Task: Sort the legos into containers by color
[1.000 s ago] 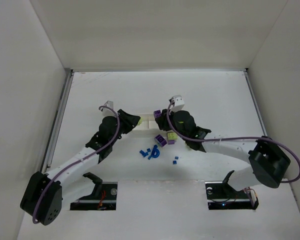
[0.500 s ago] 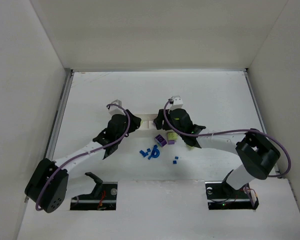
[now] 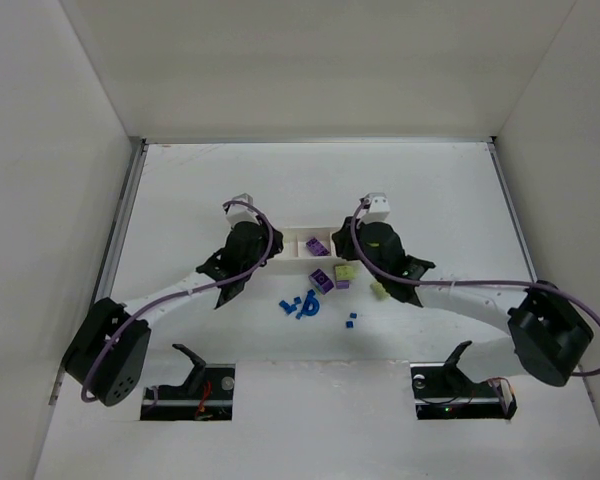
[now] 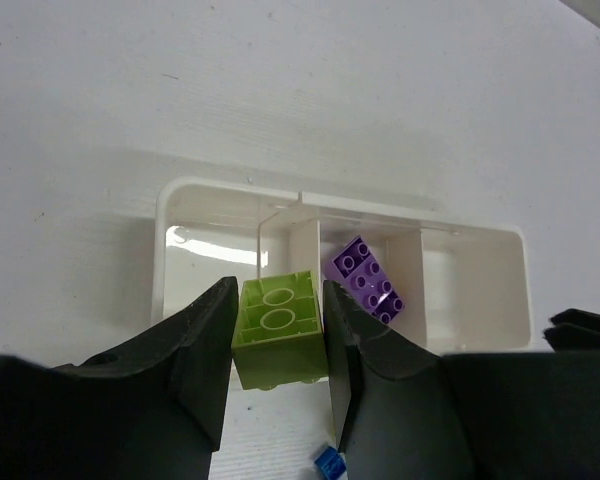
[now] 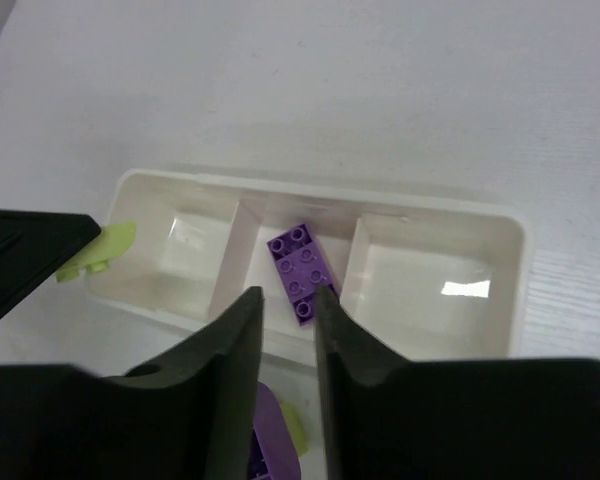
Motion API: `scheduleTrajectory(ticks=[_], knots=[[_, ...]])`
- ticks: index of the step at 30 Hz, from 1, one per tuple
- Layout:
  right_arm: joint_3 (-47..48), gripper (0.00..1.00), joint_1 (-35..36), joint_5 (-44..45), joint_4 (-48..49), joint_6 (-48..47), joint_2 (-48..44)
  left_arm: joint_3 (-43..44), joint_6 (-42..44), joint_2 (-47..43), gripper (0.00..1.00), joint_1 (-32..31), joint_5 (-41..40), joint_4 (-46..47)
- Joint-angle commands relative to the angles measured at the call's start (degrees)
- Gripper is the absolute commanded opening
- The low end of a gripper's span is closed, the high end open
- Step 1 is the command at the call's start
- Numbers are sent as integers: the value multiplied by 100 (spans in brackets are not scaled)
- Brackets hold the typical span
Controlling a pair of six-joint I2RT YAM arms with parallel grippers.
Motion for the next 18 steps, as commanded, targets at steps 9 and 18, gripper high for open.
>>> scheduleTrajectory(ticks=[9, 18], knots=[[-687, 73, 247, 2052, -2300, 803, -1507, 249, 546, 200, 26, -103, -469, 278], [-748, 91, 475, 2018, -3445, 1358, -1623, 135, 581, 68, 35, -121, -469, 383]])
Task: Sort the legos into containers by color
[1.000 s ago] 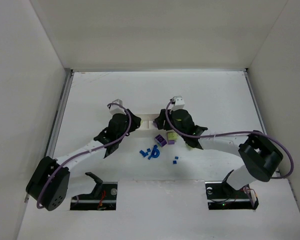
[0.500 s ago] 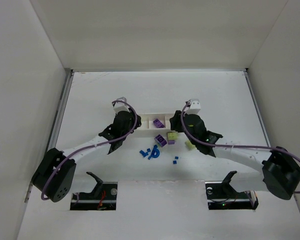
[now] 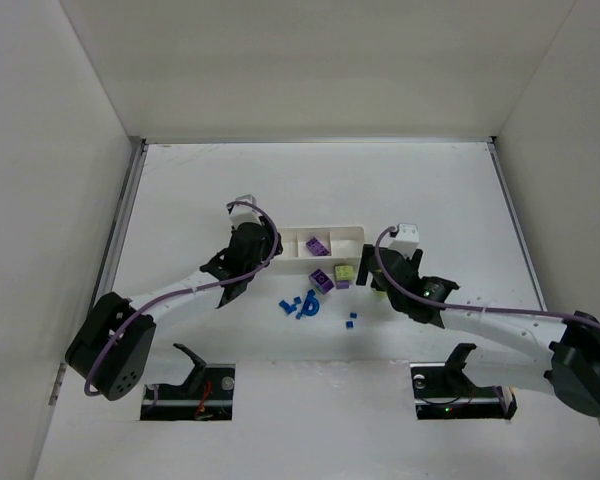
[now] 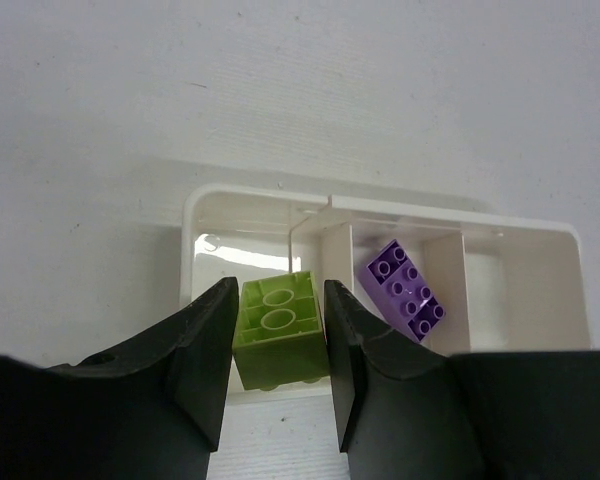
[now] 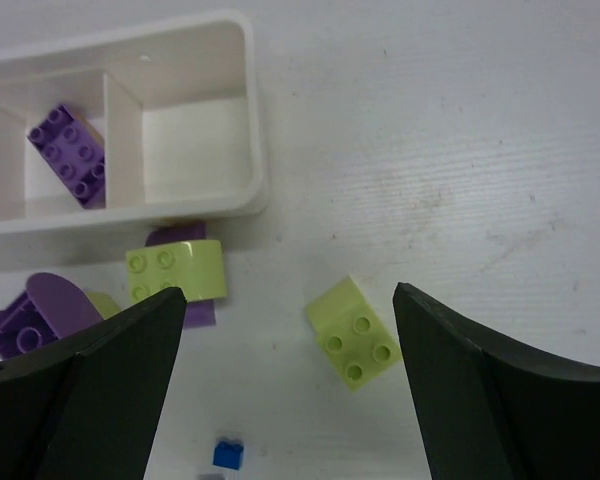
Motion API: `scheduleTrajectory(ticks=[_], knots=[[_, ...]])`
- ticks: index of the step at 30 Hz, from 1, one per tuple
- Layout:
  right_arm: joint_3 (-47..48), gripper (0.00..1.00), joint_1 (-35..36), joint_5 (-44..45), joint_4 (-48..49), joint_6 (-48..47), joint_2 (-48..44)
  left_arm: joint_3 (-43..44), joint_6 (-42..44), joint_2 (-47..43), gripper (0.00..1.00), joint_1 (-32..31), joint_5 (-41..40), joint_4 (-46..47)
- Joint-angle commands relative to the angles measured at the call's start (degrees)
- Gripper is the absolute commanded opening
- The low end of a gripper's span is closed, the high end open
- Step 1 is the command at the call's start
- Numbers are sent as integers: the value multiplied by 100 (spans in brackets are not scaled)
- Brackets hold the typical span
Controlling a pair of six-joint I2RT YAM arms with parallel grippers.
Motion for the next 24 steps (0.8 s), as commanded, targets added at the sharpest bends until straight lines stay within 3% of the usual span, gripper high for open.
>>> scheduleTrajectory(ticks=[1, 13, 24], knots=[[-23, 92, 54, 105, -532, 243, -38, 107, 120, -168, 36, -33, -108, 305], [-40, 93, -113, -387, -717, 278, 155, 36, 120, -81, 45, -42, -90, 454], [-49, 83, -491, -712, -770, 322, 366, -25, 6, -309, 46, -165, -64, 445]])
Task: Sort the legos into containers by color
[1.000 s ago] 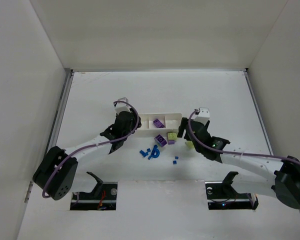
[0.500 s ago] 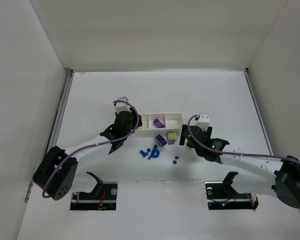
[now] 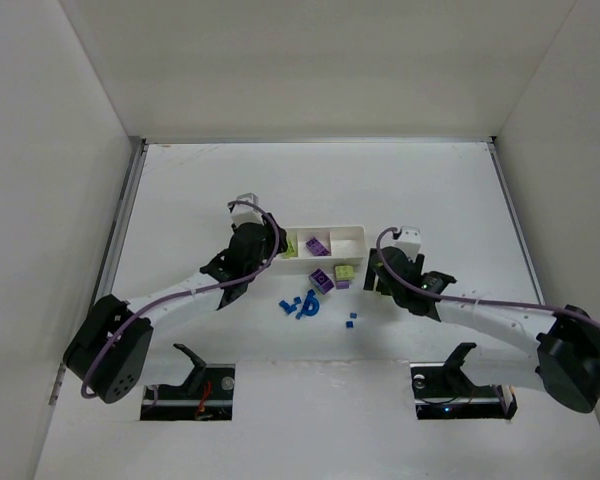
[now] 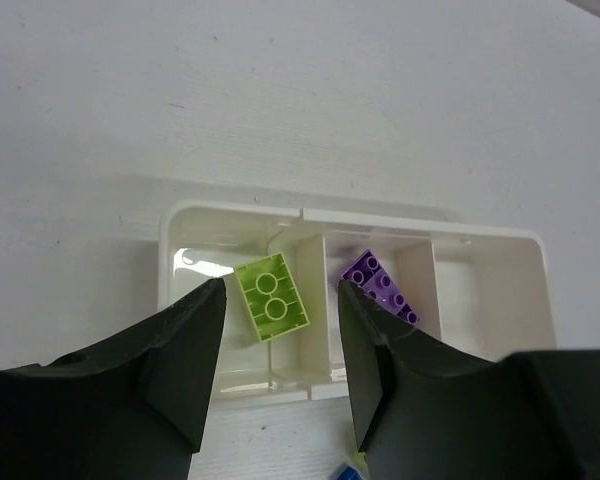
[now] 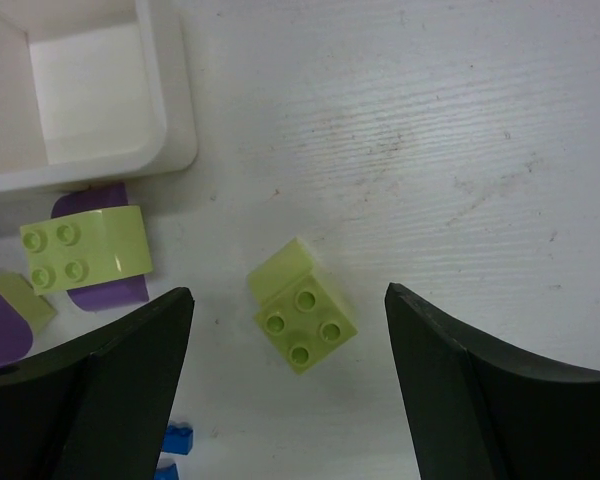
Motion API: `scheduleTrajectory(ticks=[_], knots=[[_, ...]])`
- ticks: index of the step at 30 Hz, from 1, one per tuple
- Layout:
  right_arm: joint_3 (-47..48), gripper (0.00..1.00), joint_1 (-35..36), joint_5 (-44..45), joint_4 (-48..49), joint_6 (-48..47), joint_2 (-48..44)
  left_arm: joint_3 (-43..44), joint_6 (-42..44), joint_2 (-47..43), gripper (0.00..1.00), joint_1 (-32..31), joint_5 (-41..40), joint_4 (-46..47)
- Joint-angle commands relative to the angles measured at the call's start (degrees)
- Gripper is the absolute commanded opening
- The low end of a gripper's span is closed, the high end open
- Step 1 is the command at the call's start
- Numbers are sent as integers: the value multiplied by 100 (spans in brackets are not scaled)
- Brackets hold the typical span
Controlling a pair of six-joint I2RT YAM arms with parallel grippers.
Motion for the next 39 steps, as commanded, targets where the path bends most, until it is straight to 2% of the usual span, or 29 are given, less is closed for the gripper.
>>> scheduleTrajectory(ticks=[1, 7, 13, 22, 31, 34, 39], knots=[[-10, 81, -74, -186, -92, 49, 128, -32, -31, -248, 46, -121, -40, 229], [166, 74, -56, -300, -241, -3, 374, -128, -102, -379, 46, -174, -31, 238], [298, 52, -74, -450, -365, -100, 550, -155, -181, -476, 46, -165, -5, 282], [289, 26, 5, -230, -294, -127, 498, -243, -418, -564, 46, -305, 267, 370], [175, 24, 102, -264, 74, -258, -679, 55, -682, -916, 50, -859, 355, 141], [105, 24, 102, -720, 635, -329, -1066, 144, -831, -977, 50, -982, 469, 97], [8, 25, -29, -2240, 2173, -215, -1339, 118, -1112, -1170, 51, -1062, 654, 115]])
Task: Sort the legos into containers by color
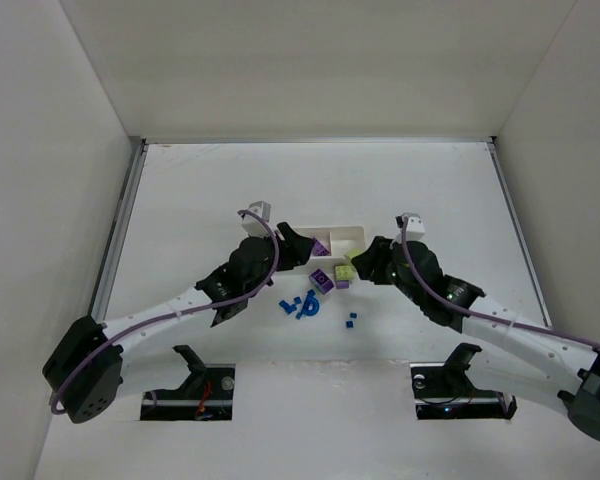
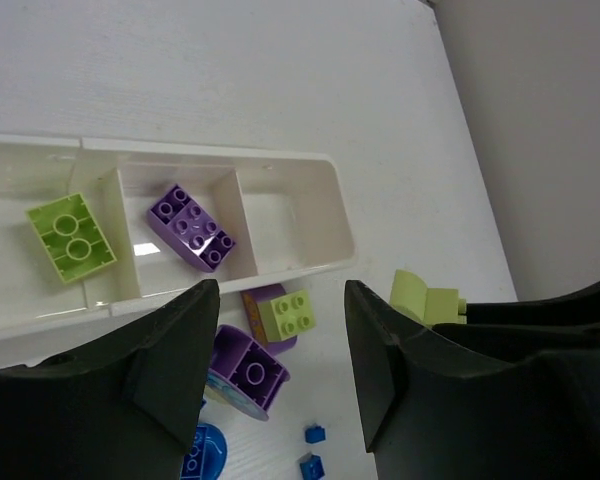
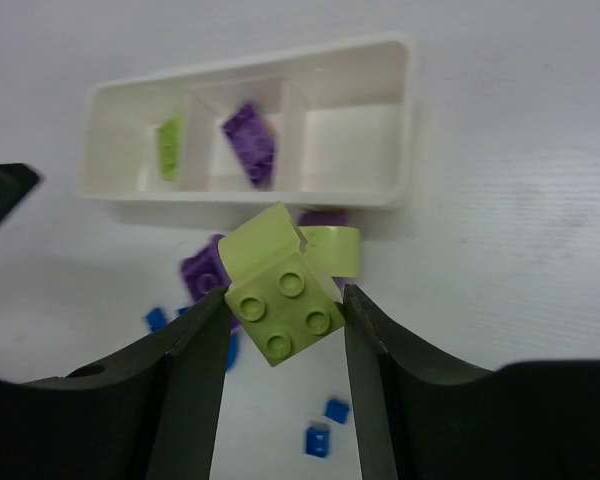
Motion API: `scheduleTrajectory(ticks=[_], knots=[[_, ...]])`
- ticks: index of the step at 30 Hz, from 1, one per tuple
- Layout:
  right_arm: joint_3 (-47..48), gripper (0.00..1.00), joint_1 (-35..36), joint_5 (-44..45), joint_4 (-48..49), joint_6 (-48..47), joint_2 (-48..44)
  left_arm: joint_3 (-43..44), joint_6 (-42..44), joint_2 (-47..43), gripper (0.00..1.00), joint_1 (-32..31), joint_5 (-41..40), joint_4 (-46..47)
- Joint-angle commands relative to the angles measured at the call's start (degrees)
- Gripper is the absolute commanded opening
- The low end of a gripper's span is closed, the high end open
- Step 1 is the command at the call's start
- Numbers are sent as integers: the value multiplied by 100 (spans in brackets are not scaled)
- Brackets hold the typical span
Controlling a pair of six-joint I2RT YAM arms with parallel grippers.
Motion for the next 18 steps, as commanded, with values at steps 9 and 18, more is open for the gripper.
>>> scheduleTrajectory(ticks=[9, 18], knots=[[346, 26, -452, -2806, 2761, 1191, 782, -427, -491, -1069, 56, -102, 178, 914], [276, 27, -557, -3395, 3790, 2097, 1310, -595, -544, -1114, 57, -94, 178, 968]])
